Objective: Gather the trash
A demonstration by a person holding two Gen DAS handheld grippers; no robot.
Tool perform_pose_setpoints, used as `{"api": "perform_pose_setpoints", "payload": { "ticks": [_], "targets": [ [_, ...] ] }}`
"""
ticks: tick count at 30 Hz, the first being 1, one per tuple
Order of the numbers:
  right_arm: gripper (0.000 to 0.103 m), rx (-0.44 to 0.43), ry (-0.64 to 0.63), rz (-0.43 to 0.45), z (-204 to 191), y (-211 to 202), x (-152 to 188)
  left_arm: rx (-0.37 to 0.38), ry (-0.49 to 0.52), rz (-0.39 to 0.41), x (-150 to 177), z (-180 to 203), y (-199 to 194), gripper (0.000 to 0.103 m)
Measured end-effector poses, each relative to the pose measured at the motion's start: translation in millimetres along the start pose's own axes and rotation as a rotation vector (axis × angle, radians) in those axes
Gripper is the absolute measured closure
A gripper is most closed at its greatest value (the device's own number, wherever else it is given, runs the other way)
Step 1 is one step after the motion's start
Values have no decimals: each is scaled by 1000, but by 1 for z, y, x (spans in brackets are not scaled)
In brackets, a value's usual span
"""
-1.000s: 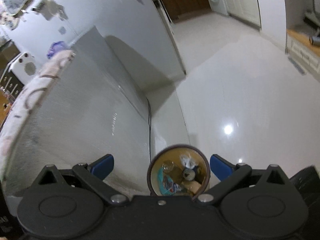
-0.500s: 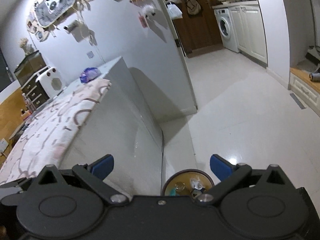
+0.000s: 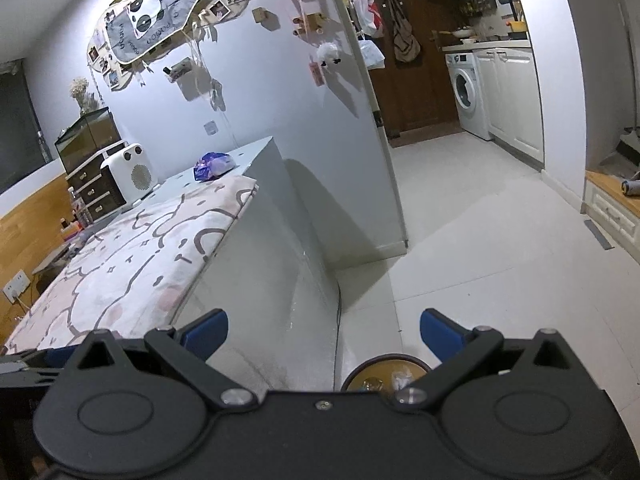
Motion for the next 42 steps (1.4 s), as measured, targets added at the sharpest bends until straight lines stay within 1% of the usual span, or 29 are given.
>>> {"api": "perform_pose_setpoints", "payload": {
  "ticks": [7,12,20,29,35,42],
  "targets": [
    [0,28,-46,-15,-12,-11,18,-29,-10,-15,17,-16,-13,0],
    [0,70,-98,-37,-18,-14,34,-31,-8,-36,30,-20,-17,0],
    [0,109,-141,-60,-21,-20,53,-31,-13,-60,45,-22,-21,0],
    [0,123,-149,-67,-20,-27,61,-26,-12,-66,53,-19,-24,0],
    [0,146,-160,-71,-17,-29,65,-33,-13,-69,54,-17,-23,0],
    [0,152,-152,-74,-12,-32,67,-36,-7,-72,54,-14,-21,0]
  ]
}}
Point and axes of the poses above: each gripper's, at about its wrist camera, not at the fingertips, and y roughly the way its jaws point, z to its right, x to its underside, the point moved 9 cm from there along y, roughly the way its jaws point, and after that the axes turned 6 degrees about x, right-handed, at the moved point
